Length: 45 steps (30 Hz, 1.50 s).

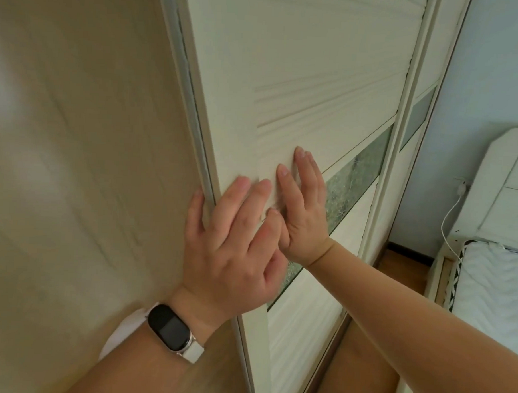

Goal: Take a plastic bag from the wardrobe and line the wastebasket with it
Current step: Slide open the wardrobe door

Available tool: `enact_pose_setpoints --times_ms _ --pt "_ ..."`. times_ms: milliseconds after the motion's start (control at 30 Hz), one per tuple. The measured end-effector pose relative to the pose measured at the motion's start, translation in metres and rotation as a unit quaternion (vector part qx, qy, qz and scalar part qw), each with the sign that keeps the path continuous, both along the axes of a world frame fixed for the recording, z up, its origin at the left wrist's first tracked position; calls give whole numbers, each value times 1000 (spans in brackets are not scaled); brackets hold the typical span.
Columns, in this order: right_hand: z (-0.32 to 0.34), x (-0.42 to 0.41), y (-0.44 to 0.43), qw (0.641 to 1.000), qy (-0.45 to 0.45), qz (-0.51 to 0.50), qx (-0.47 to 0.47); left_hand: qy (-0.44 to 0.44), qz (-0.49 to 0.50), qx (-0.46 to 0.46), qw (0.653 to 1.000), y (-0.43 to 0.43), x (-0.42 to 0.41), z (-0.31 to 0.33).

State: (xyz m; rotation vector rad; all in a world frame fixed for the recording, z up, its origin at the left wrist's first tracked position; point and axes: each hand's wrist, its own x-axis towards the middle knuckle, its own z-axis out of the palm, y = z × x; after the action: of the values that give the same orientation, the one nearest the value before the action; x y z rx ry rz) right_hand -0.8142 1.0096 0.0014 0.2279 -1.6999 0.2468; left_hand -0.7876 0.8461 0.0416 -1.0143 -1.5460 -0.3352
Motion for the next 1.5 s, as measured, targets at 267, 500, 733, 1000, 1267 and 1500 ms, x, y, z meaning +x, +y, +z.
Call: enact_pose_setpoints --times_ms 267,500,733,1000,1267,1500 --pt "1 -9 29 1000 -18 -3 -8 7 -2 0 1000 31 -13 0" --pt "7 -1 46 998 -55 -12 10 20 -11 3 1000 45 -18 1" --pt "13 22 46 994 -109 -25 13 3 -4 -26 1000 42 -12 4" --pt "-16 70 18 965 -240 -105 0 -113 -37 -187 975 -7 12 -9" --pt "-41 135 -39 943 -286 -170 -10 -216 -21 -263 940 -93 23 -42" --pt "-57 172 -108 899 -396 -174 65 -300 14 -253 919 -162 30 -88"
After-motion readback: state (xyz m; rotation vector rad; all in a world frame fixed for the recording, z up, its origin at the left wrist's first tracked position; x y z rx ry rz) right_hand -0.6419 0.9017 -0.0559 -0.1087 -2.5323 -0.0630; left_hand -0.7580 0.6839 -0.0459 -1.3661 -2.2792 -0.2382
